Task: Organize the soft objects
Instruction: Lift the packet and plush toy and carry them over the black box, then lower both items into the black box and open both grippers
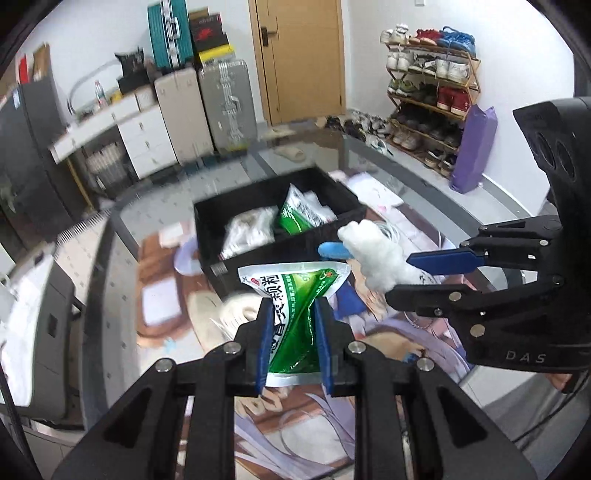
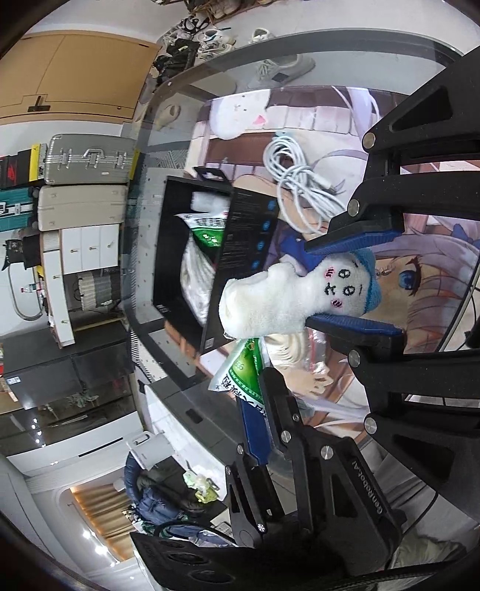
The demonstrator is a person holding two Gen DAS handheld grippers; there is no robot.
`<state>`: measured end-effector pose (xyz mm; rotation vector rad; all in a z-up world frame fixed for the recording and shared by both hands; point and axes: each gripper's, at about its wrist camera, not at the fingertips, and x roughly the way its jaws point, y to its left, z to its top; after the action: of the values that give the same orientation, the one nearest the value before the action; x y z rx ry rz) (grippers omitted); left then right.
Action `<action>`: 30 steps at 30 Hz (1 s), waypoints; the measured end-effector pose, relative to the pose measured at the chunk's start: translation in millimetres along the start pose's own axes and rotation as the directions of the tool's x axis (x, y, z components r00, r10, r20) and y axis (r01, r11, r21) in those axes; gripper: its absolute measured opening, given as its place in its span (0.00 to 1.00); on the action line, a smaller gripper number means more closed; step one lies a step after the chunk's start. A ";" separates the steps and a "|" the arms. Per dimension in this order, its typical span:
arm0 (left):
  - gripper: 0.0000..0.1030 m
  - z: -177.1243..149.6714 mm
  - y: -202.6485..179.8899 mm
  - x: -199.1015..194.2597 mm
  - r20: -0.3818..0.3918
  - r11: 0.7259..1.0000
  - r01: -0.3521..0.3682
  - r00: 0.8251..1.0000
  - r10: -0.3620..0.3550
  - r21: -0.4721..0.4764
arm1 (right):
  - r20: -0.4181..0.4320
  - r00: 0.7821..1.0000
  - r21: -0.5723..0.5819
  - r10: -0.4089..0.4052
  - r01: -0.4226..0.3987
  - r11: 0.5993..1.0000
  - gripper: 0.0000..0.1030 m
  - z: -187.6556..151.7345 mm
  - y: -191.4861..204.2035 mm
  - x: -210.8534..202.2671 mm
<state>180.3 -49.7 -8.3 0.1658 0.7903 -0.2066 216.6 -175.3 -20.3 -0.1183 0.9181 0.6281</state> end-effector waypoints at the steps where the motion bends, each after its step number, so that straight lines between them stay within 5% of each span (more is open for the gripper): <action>1: 0.20 2.4 0.7 -1.6 0.010 1.000 0.000 1.000 0.000 -0.003 | 0.009 1.000 0.001 0.001 -0.001 1.000 0.32 2.3 1.0 -2.1; 19: 0.20 55.4 34.7 5.5 0.148 0.996 -0.028 0.988 0.041 -0.089 | 0.188 0.979 0.009 -0.075 0.074 0.997 0.31 73.6 7.2 -16.9; 30: 0.20 75.6 58.0 62.2 0.124 0.986 -0.076 0.988 0.095 -0.147 | 0.207 0.970 0.072 -0.127 0.114 0.991 0.31 106.1 -19.2 29.1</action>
<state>289.0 -18.1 3.5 0.0509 0.6638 -0.0784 314.9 -140.1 19.3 -0.0520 0.7171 0.4895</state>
